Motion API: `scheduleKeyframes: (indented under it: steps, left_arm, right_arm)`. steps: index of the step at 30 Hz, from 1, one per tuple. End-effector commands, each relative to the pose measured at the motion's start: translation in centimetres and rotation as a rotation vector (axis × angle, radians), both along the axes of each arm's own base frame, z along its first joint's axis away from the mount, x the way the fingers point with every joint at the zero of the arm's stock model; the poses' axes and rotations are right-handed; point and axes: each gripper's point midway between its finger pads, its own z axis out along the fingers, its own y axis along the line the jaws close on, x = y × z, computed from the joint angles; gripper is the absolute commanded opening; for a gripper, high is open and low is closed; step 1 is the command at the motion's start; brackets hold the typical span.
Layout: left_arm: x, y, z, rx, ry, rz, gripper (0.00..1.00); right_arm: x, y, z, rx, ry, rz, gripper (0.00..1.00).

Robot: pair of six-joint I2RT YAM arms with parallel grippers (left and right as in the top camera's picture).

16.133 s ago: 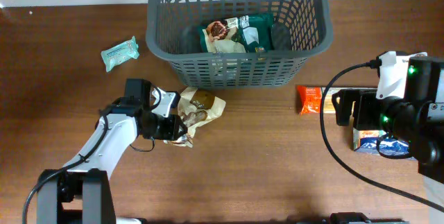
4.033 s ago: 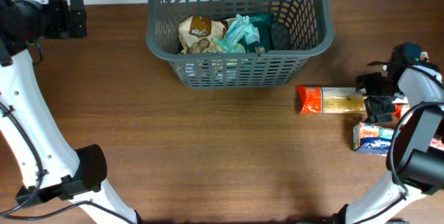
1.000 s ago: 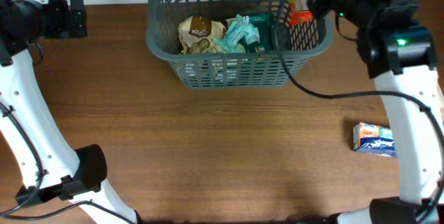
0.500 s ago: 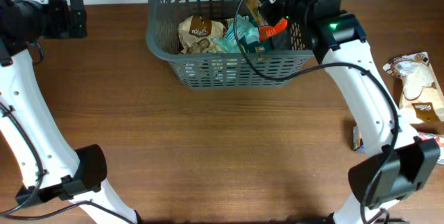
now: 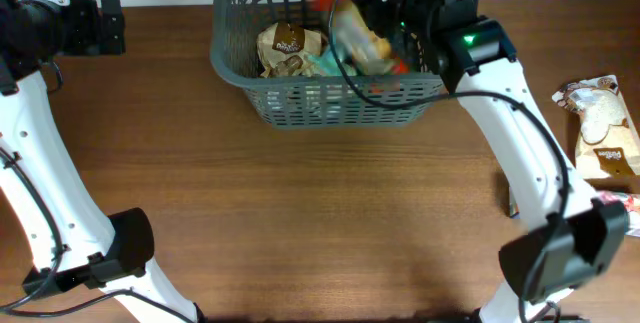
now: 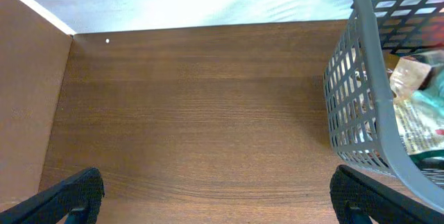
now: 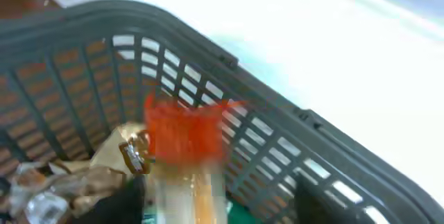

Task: Pack container
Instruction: 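Lower the spaghetti into the basket and open the right gripper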

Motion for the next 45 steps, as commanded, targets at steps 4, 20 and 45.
scheduleKeyframes:
  steps: [4,20,45]
  left_arm:
    - [0.1,0.2,-0.3,-0.009,0.008,0.015,0.99]
    - [0.1,0.2,-0.3,-0.009,0.008,0.015,0.99]
    - [0.1,0.2,-0.3,-0.009,0.008,0.015,0.99]
  right_arm:
    - [-4.4,-4.3,9.8,0.082,-0.133,-0.189,0.7]
    - [-12.5,-27.3,4.0,0.62,0.347,-1.091,0.75]
    - [-14.1,-43.5,-19.8,0.753,0.985,-1.662,0.82]
